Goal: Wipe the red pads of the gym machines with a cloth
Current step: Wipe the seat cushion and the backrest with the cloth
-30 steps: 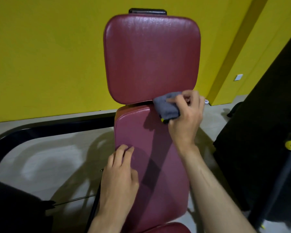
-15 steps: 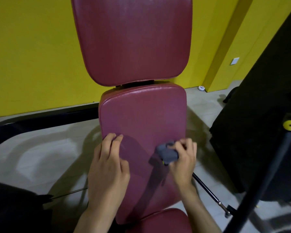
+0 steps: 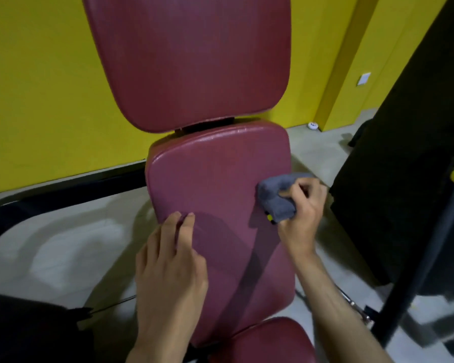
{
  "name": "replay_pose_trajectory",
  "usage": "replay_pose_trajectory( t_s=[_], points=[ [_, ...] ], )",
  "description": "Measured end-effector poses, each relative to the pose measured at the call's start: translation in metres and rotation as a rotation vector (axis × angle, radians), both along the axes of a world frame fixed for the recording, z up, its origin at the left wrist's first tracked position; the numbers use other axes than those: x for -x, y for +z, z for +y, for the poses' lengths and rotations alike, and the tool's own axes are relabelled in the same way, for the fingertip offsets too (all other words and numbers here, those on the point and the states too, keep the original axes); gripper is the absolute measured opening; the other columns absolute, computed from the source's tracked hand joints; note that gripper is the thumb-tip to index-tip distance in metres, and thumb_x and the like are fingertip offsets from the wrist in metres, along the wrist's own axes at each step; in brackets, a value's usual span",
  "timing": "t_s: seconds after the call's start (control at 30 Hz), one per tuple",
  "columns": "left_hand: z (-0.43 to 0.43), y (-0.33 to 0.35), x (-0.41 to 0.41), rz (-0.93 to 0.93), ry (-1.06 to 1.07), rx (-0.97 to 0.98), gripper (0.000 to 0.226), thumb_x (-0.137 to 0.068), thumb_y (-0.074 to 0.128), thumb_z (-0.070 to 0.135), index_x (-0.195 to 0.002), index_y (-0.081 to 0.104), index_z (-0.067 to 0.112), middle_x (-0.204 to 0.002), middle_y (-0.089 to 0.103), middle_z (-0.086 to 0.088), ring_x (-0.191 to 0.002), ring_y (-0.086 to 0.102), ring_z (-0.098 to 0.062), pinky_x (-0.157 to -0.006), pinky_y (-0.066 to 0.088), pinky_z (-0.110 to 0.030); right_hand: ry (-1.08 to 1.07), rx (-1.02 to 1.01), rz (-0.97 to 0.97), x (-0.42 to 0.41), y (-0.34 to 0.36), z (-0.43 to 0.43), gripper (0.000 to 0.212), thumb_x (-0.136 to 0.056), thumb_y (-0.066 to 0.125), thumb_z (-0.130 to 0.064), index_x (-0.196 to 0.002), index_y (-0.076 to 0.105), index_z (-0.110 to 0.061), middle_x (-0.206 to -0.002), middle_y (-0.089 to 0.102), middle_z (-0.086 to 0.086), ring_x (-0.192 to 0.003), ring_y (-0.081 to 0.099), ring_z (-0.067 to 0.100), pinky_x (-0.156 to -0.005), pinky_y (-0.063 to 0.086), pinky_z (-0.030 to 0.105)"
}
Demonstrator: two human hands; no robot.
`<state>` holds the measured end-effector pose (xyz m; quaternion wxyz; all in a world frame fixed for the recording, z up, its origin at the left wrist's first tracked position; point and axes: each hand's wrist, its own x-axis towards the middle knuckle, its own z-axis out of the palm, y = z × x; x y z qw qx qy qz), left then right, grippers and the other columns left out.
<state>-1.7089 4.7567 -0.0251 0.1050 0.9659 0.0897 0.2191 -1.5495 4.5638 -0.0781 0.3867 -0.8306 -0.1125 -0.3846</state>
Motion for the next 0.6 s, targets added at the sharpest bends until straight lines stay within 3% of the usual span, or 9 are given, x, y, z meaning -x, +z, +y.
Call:
replay_pose_trajectory(
  t_s=[0.17,0.33,0.43,0.5,0.6],
  points=[
    [-0.003,-0.043,0.011,0.028,-0.049,-0.050,0.048,-0.084,0.056,0.011,-0.131,0.063,0.012,-0.136,0.058,-0.010,-0.115,0.058,-0.037,-0.086,0.050,-0.051,-0.032,0.015,0.296,0.055,-0.118,-0.025,0.039,-0.063,0.080,0.014,-0.083,0.061,-0.014,-0.100,0.048,0.008,-0.092,0.045,0.029,-0.076,0.044,0.041],
    [-0.010,-0.093,0.028,0.055,-0.104,-0.044,0.047,-0.080,0.058,0.011,-0.126,0.068,0.013,-0.129,0.062,-0.008,-0.107,0.058,-0.036,-0.082,0.046,-0.050,-0.058,-0.065,0.396,0.087,-0.180,-0.033,0.028,-0.066,0.065,0.009,-0.087,0.060,-0.008,-0.103,0.047,0.007,-0.095,0.044,0.029,-0.078,0.036,0.034],
    [-0.011,-0.115,0.038,0.046,-0.098,-0.024,0.046,-0.080,0.058,0.009,-0.124,0.070,0.016,-0.126,0.062,-0.009,-0.102,0.057,-0.039,-0.082,0.045,-0.052,-0.141,-0.155,0.522,0.101,-0.212,-0.036,0.055,-0.053,0.057,0.020,-0.098,0.056,-0.013,-0.107,0.045,0.005,-0.097,0.045,0.028,-0.081,0.039,0.038],
    [-0.009,-0.126,0.043,0.048,-0.085,0.002,0.043,-0.080,0.057,0.008,-0.120,0.071,0.015,-0.122,0.063,-0.011,-0.099,0.058,-0.041,-0.082,0.045,-0.054,-0.252,-0.244,0.671,0.107,-0.234,-0.040,0.057,-0.059,0.055,0.021,-0.104,0.054,-0.014,-0.110,0.045,0.007,-0.095,0.045,0.023,-0.083,0.041,0.037],
    [-0.006,-0.138,0.048,0.040,-0.062,0.032,0.035,-0.085,0.052,0.008,-0.113,0.073,0.010,-0.119,0.064,-0.015,-0.098,0.058,-0.044,-0.080,0.046,-0.055,-0.399,-0.343,0.986,0.114,-0.264,-0.050,0.034,-0.084,0.056,0.007,-0.114,0.054,-0.009,-0.111,0.053,0.012,-0.093,0.052,0.023,-0.079,0.045,0.039]
  ],
)
